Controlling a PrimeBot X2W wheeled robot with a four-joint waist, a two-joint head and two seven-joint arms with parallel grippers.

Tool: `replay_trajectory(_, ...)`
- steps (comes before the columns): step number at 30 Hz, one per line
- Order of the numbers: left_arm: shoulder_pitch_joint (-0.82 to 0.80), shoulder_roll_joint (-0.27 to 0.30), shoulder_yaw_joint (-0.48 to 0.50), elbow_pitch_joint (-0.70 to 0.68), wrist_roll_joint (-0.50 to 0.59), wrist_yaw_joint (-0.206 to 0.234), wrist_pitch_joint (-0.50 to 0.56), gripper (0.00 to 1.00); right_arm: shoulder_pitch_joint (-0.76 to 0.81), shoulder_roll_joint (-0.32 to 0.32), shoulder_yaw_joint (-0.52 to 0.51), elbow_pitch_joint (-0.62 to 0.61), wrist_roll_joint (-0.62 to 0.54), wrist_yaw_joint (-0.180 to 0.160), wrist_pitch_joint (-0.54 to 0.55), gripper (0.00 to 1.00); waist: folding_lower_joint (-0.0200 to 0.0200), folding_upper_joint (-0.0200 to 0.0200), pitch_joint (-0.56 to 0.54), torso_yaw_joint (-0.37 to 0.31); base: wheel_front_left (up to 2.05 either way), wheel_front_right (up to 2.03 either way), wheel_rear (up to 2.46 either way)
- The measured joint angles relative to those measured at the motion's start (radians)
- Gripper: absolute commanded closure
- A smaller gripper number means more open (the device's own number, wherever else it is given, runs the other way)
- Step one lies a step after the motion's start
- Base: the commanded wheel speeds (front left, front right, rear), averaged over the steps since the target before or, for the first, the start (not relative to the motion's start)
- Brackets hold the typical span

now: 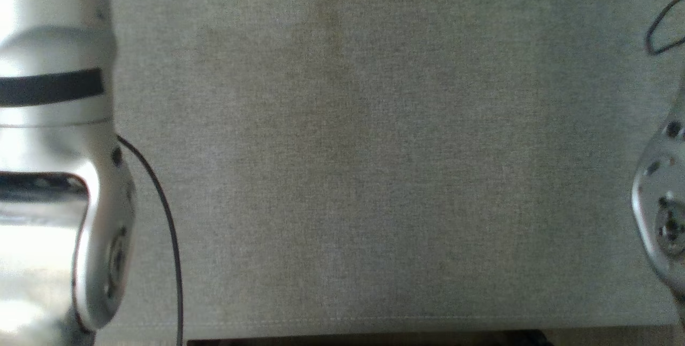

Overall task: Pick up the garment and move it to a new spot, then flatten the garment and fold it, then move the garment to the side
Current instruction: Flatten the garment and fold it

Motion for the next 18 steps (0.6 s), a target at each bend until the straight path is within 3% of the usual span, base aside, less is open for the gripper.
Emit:
replay_trajectory(4,0.067,-0.003,-0.034,0.158,0.010,-0.043,-0.074,1.00,0.088,0.000,0.050,0.109,0.023,0.000,-0.106,1.00,0.0002,0.0000,0.033,-0.007,0.00,0.00,0.00)
replay_trajectory(8,0.247,-0.003,-0.101,0.218,0.017,-0.087,-0.115,1.00,0.289,-0.038,0.166,0.123,0.097,0.000,-0.149,1.00,-0.0002,0.0000,-0.003,-0.015,0.00,0.00,0.00)
replay_trajectory(9,0.296,-0.003,-0.111,0.216,0.013,-0.093,-0.124,1.00,0.345,-0.057,0.193,0.103,0.124,0.000,-0.149,1.00,-0.0003,0.0001,-0.017,-0.017,0.00,0.00,0.00)
replay_trajectory(11,0.484,0.004,-0.151,0.147,-0.020,-0.105,-0.134,1.00,0.565,-0.154,0.264,-0.038,0.232,0.000,-0.121,1.00,-0.0002,0.0000,-0.072,-0.022,0.00,0.00,0.00)
replay_trajectory(18,0.938,0.035,-0.196,-0.144,-0.091,-0.091,-0.079,1.00,1.012,-0.249,0.265,-0.328,0.300,0.000,-0.010,1.00,-0.0003,0.0001,-0.211,-0.028,0.00,0.00,0.00)
